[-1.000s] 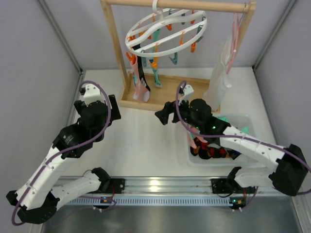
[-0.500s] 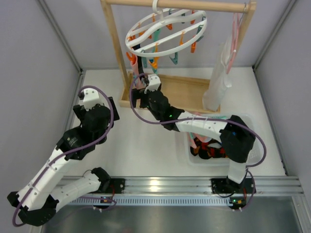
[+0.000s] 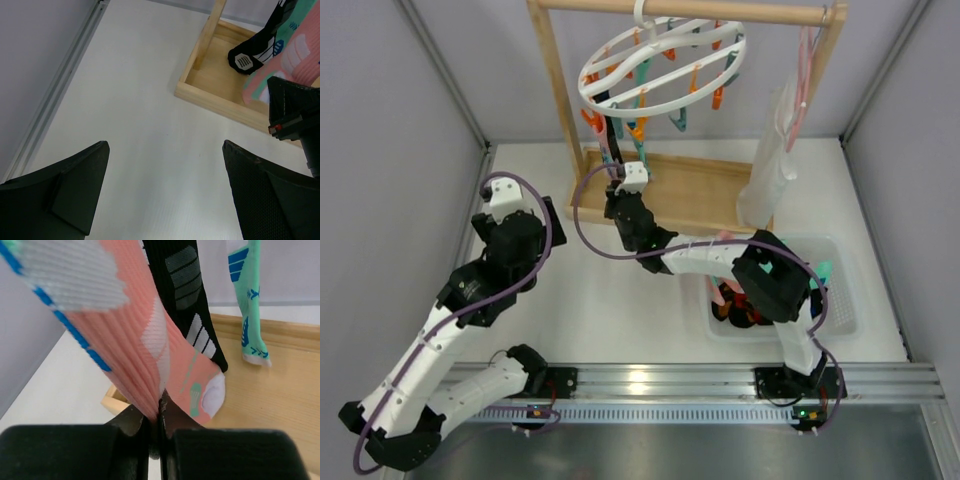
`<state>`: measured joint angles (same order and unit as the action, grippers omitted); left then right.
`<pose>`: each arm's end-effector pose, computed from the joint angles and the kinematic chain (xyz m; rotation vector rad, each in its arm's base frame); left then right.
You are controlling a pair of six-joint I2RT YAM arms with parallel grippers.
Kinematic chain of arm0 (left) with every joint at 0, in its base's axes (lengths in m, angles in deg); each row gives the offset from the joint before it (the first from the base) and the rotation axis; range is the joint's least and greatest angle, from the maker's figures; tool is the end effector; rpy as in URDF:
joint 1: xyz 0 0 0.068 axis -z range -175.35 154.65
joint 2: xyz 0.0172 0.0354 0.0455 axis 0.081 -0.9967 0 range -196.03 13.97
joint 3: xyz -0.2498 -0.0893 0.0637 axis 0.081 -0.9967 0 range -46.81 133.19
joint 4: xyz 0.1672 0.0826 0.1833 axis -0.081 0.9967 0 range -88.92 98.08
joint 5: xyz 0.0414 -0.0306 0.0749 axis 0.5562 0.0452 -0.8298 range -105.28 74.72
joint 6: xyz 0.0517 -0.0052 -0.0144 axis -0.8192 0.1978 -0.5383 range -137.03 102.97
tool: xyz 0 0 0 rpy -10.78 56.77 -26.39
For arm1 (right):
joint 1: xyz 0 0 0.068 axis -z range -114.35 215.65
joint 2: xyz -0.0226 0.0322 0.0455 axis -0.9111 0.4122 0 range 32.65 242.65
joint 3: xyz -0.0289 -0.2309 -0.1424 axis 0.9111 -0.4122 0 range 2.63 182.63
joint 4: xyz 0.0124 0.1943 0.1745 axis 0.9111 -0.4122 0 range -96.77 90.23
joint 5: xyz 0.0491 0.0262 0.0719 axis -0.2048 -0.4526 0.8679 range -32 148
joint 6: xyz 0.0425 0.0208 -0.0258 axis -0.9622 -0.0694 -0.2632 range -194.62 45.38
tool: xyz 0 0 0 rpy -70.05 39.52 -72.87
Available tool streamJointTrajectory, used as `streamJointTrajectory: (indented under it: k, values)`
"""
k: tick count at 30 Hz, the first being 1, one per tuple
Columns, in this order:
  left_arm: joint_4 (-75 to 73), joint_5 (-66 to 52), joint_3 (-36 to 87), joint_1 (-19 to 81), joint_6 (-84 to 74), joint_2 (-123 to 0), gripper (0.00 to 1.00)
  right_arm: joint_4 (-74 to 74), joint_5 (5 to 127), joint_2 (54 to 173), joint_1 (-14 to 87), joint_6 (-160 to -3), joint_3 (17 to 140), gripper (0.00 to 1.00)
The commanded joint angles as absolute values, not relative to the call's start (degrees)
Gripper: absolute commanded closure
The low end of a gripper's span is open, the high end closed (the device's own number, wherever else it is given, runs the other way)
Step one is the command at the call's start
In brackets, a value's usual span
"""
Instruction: Remove the socks clipped to the hanger
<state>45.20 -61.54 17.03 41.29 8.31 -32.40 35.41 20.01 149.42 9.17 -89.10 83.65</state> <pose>0.1291 -0.0639 0.3912 -0.2990 1.8632 0.0886 0.2805 0.3837 0.2537 -0.0609 1.5951 0.4447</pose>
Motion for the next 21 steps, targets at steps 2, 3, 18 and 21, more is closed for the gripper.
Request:
streamJointTrajectory:
  k: [2,3,18,21]
  values:
    - [42.1,-58.5,17.7,39.9,7.8,-32.2,0.02,48.8,18.3,143.2,8.4,-88.3,76.8,1.00]
    - [42.1,-58.0,18.1,39.8,7.8,-32.3,0.02,49.4,18.5,141.8,8.3,-88.4,75.1,1.00]
    - [42.3,-30.4,45.0,39.8,13.7,-48.4,0.02,44.9,30.4,113.0,9.0,-85.2,46.3,1.00]
    - [42.4,-30.0,53.1,39.9,14.0,-54.1,0.02,42.3,31.2,109.7,8.9,-85.9,43.7,1.00]
